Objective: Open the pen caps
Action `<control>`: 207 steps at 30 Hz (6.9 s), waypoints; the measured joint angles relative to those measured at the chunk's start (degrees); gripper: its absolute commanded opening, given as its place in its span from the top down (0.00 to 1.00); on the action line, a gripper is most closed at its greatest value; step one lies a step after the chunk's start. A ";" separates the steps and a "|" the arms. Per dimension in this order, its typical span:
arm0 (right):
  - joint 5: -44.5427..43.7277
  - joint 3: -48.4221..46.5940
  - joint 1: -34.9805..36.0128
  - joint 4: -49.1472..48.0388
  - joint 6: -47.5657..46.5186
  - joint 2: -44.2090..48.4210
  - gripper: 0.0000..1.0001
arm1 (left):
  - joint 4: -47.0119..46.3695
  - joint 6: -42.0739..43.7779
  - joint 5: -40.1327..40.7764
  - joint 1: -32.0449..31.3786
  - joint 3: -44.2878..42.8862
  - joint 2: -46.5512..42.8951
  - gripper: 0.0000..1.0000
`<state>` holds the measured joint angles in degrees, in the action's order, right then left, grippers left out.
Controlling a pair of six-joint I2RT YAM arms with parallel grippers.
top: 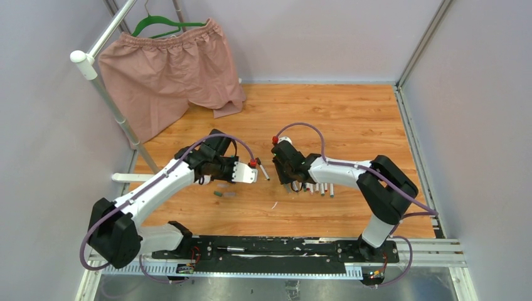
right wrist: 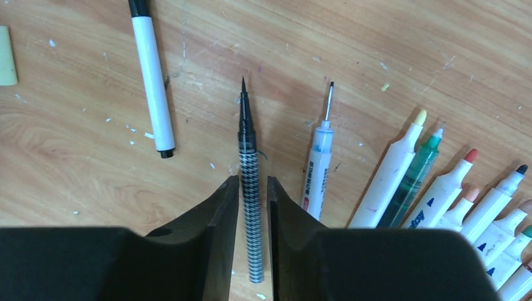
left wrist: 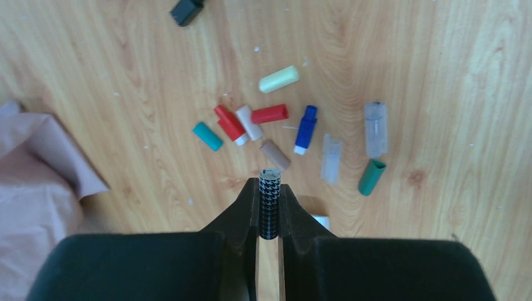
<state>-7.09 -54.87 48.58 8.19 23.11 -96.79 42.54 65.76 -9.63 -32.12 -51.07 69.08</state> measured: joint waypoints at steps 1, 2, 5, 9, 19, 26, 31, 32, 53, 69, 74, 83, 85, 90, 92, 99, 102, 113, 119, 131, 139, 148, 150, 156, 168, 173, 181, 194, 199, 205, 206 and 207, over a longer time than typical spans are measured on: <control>-0.55 0.39 0.00 -0.52 0.13 0.09 0.71 | 0.09 -0.17 -0.44 0.00 0.35 0.33 1.00; -1.07 0.90 -0.02 -1.05 0.26 0.22 0.70 | 0.20 -0.42 -0.74 0.00 0.57 0.96 1.00; -2.08 2.14 0.00 -1.95 0.57 0.94 0.71 | 0.17 -1.38 -1.16 0.00 0.68 3.91 1.00; -2.43 3.17 0.00 -1.84 1.22 2.78 0.72 | 0.17 -2.38 -1.70 -0.02 0.68 7.50 0.97; -2.36 3.23 -0.59 -0.57 1.79 12.72 0.60 | -1.09 -4.63 -3.37 -1.14 2.27 12.50 0.68; -0.92 3.23 -2.23 0.50 2.25 13.27 0.56 | -1.81 -5.60 -4.02 -1.11 3.61 12.90 0.48; 0.68 2.67 -2.40 0.76 2.25 11.34 0.54 | -1.99 -6.47 -4.15 -1.11 3.76 10.78 0.33; 1.07 2.29 -2.40 0.96 2.21 10.75 0.54 | -1.97 -6.60 -4.15 -1.11 3.76 10.05 0.32; 7.96 -13.03 -1.81 0.98 0.68 -7.34 0.55 | 6.19 -13.62 -10.27 11.37 -5.99 1.05 0.16; 4.35 -17.55 1.66 1.09 -3.26 -14.38 1.00 | 7.37 -16.96 -12.68 16.31 -5.88 -2.95 0.00; 3.85 -16.94 1.81 2.25 -4.13 -13.00 1.00 | 7.63 -16.48 -12.68 16.31 -5.92 -3.82 0.00; 19.65 -14.47 0.92 3.54 -5.16 1.46 1.00 | 7.93 -3.41 -15.58 15.78 -5.64 -14.25 0.00; 25.22 -14.47 0.90 3.34 -5.11 3.54 1.00 | 7.93 0.70 -15.91 14.29 -5.25 -16.39 0.00; 39.82 -14.51 0.90 3.37 -4.04 4.33 1.00 | 8.02 9.90 -14.51 4.61 -3.85 -19.08 0.01; 44.35 -14.82 0.90 3.41 -2.93 3.80 1.00 | 8.13 12.46 -13.42 1.79 -3.65 -19.15 0.04; 54.07 -15.80 0.90 2.84 0.37 2.97 1.00 | 8.13 16.92 -9.99 -2.49 -2.93 -18.99 0.19; 56.50 -16.00 0.90 1.73 1.86 2.80 1.00 | 8.11 18.23 -8.61 -4.24 -1.70 -19.12 0.25; 59.25 -17.20 0.90 -1.14 5.81 1.44 1.00 | 8.15 20.50 -4.17 -7.43 -0.59 -19.08 0.74; 59.19 -17.20 0.57 -1.81 6.60 1.40 0.76 | 8.63 21.62 -1.73 -7.48 -0.55 -18.38 1.00; 58.31 -14.45 1.01 -10.38 15.21 0.79 0.94 | 7.32 19.04 -0.17 -7.50 -1.66 -16.72 1.00; 57.88 -12.79 0.94 -13.57 17.88 0.35 1.00 | 7.80 17.40 1.53 -7.50 -1.97 -16.11 1.00; 54.49 -5.05 -0.83 -17.55 18.21 5.92 1.00 | 2.97 17.40 -0.35 -7.76 -1.38 -13.05 1.00; 54.80 -2.91 -1.36 -13.99 17.33 8.66 1.00 | 1.62 17.35 2.40 -4.83 -1.38 -12.39 1.00; 54.21 1.38 -1.36 -2.84 13.27 13.53 1.00 | -1.90 17.14 7.63 3.17 -1.40 -8.79 1.00; 20.70 1.77 -2.03 4.02 4.02 12.66 1.00 | -0.74 3.43 3.15 2.27 -1.40 -2.03 1.00; 9.27 0.37 -2.05 1.14 1.90 3.30 0.95 | -0.42 -2.21 0.28 2.25 0.83 2.45 0.98; 2.91 -1.86 -2.10 -3.23 0.83 -2.43 0.74 | -5.01 -8.87 -3.37 2.25 6.03 6.40 0.85; 0.83 -0.96 -2.10 -4.17 0.81 -2.23 0.65 | -9.42 -11.15 -4.31 2.25 8.68 8.94 0.45; 0.83 -0.61 -2.10 -3.37 0.81 0.68 0.50 | -9.07 -11.41 -4.31 2.25 8.46 8.70 0.30; -0.48 -0.55 -2.10 -0.57 -0.37 10.54 0.19 | -4.72 -14.10 -4.79 3.02 2.54 7.78 0.00; -1.09 -0.48 -2.10 0.15 -0.68 12.81 0.17 | -4.26 -14.80 -4.96 3.50 1.25 7.34 0.00; -1.90 -0.31 -2.10 0.94 -0.98 15.19 0.16 | -3.52 -15.58 -5.57 4.46 -0.57 6.62 0.00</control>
<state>-8.99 -55.18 46.48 9.13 22.13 -81.60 39.03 50.17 -15.20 -27.66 -51.64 75.70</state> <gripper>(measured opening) 0.794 0.998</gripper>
